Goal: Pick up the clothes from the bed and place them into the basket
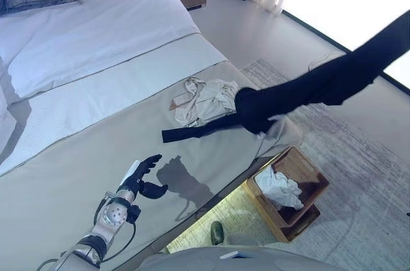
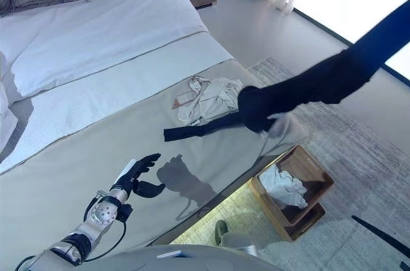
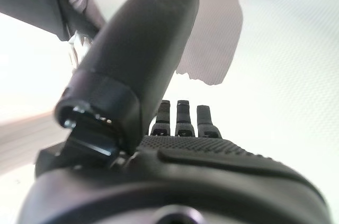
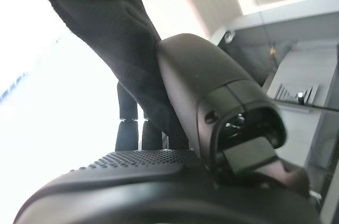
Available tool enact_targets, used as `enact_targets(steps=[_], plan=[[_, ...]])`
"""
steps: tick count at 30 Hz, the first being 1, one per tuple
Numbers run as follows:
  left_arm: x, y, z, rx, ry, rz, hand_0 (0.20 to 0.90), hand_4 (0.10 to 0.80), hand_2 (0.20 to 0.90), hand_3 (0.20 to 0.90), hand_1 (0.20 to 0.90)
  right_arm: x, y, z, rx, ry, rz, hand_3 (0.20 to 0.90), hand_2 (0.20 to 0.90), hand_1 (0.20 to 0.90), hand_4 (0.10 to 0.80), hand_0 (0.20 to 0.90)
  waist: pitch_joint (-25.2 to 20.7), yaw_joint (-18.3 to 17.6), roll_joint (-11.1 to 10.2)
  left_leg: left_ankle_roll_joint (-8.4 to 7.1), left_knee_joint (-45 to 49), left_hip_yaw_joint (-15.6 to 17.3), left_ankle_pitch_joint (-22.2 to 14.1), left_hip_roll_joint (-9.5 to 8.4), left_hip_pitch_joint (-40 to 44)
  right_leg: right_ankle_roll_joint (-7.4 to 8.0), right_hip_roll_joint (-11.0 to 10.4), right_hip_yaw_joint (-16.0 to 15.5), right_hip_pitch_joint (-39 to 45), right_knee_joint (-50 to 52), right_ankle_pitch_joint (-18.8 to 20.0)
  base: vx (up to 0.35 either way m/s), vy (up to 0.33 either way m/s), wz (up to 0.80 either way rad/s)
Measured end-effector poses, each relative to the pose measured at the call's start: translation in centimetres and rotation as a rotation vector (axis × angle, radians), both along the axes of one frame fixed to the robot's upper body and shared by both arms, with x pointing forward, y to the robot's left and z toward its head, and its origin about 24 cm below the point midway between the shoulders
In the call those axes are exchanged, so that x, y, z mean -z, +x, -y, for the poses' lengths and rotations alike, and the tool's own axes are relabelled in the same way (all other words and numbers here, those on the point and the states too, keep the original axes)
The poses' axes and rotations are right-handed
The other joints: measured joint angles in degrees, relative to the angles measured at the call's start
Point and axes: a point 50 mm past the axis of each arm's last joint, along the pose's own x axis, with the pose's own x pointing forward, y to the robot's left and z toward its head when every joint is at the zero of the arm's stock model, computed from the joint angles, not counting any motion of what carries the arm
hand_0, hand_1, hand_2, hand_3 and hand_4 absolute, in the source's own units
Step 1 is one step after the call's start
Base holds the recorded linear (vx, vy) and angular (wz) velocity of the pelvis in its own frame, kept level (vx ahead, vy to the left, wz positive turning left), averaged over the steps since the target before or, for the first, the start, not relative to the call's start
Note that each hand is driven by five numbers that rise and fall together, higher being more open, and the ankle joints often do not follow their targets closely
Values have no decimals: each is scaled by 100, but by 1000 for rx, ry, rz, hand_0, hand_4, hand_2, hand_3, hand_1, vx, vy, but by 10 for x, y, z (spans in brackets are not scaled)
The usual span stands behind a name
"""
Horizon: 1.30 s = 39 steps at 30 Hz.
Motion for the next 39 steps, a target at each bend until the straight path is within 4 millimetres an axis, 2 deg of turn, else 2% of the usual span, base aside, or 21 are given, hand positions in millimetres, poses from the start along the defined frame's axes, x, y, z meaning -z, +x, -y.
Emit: enact_targets(steps=[6,8,9,12,16,19,23,25,26,27,31,35,39], plan=[[8,-16,1,23,8,-44,900,800,900,900,900,4,-26,21,107,31,26,200,300,300,100,300,-112,-104,-57,-3,-5,146,1,-36,-46,54,-21,159,-124,-3,40,-13,-26,-12],[9,-17,1,24,11,-48,900,800,900,900,900,6,-41,33,163,68,46,200,300,300,100,300,-116,-103,-55,-3,-6,154,1,-50,-73,69,-32,200,-152,-3,52,-11,-44,-3],[9,-18,0,22,14,-54,900,800,900,900,900,9,-56,43,203,102,71,200,300,300,100,300,-116,-103,-55,-3,-7,156,1,-55,-84,81,-36,205,-165,-3,68,-16,-41,0],[12,-22,-4,13,25,-75,900,800,900,900,900,15,-82,57,262,144,108,200,300,300,100,300,-119,-119,-50,-3,-7,179,1,-63,-83,80,-42,229,-175,-3,69,-16,-39,-4],[14,-25,-3,20,28,-92,900,800,900,900,900,22,-94,65,278,174,91,200,300,300,100,300,-269,-176,8,-7,-27,209,-2,-65,-82,81,-45,248,-188,-15,68,4,-17,-3],[16,-27,-5,14,33,-106,900,800,900,900,900,28,-87,68,246,178,2,200,300,300,100,300,-466,-210,97,-17,-48,271,-9,-65,-82,84,-55,277,-188,-94,67,12,-21,-10],[18,-29,0,15,18,-112,900,800,900,900,900,47,-67,71,182,188,-178,200,300,300,100,300,-589,-250,267,-23,-47,299,-16,-62,-66,113,-56,310,-201,-96,47,28,-27,-5],[20,-30,3,30,15,-121,900,800,900,900,900,60,-50,70,119,200,-268,200,300,300,100,300,-619,-270,317,-34,-43,316,-25,-61,-65,115,-53,335,-211,-100,45,30,-35,-6],[20,-31,4,36,13,-125,900,800,900,900,900,68,-35,67,82,200,-317,200,300,300,100,300,-641,-274,378,-36,-40,328,-27,-51,-72,115,-53,343,-219,-107,42,38,-45,-8],[20,-31,4,43,11,-127,900,800,900,900,900,72,-29,66,65,202,-340,200,300,300,100,300,-644,-289,388,-49,-28,338,-38,-51,-78,116,-51,358,-237,-116,42,26,-34,-8],[19,-29,6,62,0,-120,900,800,900,900,900,114,19,56,-53,215,-524,200,300,300,100,300,-621,-310,419,-58,1,270,-32,-29,-188,125,-40,317,-296,-135,53,15,-27,5],[19,-29,5,62,-3,-123,900,800,900,900,900,116,33,46,-105,187,-538,200,300,300,100,300,-468,-233,470,-65,-2,162,-1,-33,-226,143,-17,235,-274,-114,118,11,-17,15],[18,-28,3,56,-1,-122,900,800,900,900,900,112,39,37,-144,154,-532,200,300,300,100,300,-393,-98,403,-72,-3,127,17,-30,-259,133,-7,209,-287,-113,125,4,-9,5]])
